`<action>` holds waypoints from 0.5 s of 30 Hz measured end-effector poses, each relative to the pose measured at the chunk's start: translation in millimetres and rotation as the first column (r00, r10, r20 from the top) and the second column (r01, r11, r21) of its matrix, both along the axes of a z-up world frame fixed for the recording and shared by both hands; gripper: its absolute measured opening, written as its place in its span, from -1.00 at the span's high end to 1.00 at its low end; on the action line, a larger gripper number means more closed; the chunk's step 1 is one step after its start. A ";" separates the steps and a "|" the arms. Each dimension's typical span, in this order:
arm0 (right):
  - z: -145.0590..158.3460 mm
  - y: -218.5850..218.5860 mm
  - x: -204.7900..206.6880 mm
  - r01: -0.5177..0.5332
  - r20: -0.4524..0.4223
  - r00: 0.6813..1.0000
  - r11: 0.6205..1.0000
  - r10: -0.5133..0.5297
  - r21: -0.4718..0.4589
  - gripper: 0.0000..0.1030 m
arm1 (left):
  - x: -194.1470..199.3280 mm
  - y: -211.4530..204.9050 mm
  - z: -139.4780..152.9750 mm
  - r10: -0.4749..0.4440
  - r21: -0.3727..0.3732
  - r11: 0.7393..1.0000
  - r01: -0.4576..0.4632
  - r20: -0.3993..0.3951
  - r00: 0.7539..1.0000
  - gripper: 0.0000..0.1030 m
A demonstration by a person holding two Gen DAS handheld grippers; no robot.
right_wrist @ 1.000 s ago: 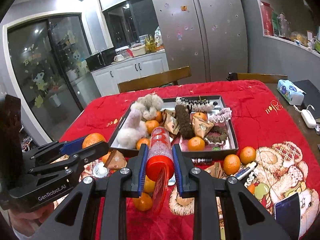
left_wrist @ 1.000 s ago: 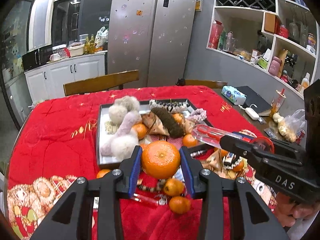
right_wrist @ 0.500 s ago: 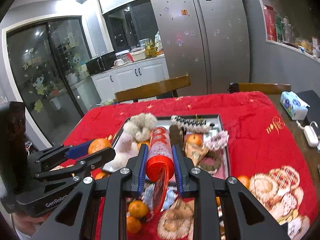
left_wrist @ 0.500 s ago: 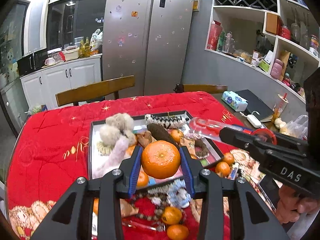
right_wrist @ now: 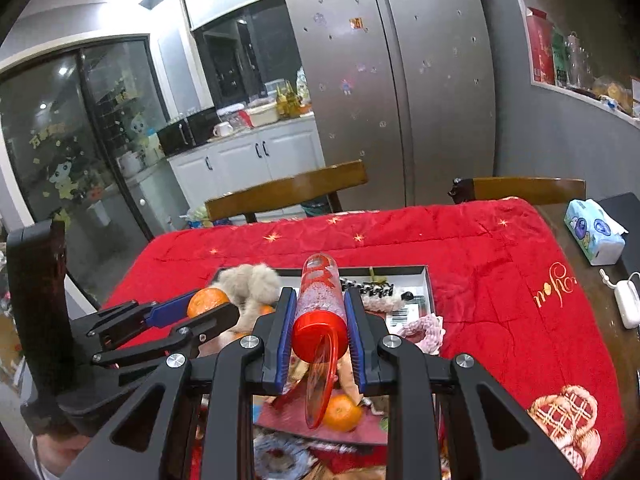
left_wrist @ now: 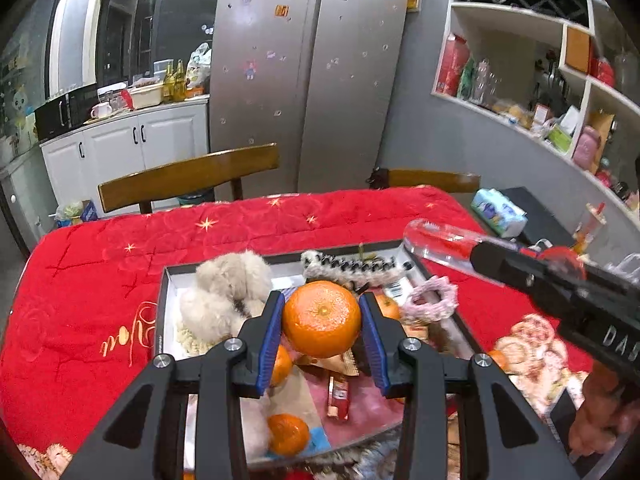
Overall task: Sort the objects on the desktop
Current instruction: 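Carry the mandarin with the left tool while the right tool carries the tube over the tray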
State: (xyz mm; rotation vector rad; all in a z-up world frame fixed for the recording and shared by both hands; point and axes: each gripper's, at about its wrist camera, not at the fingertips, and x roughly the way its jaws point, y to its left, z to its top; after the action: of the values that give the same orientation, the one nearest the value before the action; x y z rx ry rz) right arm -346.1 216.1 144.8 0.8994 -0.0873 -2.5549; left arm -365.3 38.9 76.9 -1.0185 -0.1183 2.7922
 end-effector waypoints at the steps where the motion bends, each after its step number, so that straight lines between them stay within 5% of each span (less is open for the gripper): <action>1: -5.7 -0.5 -6.2 -0.001 0.009 1.000 1.000 0.001 0.006 0.54 | -3.6 1.0 -7.4 -0.002 -0.001 1.000 0.003 0.013 1.000 0.23; 15: -72.1 -3.0 -50.0 -0.027 0.109 0.994 0.997 0.019 0.073 0.54 | -25.2 -0.7 -68.6 -0.003 -0.026 1.000 0.006 0.080 0.997 0.23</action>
State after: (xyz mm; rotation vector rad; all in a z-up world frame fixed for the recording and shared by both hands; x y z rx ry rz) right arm -396.1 213.1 72.7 1.0612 -0.0143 -2.5020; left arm -390.5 38.2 8.2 -1.1349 -0.0895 2.7567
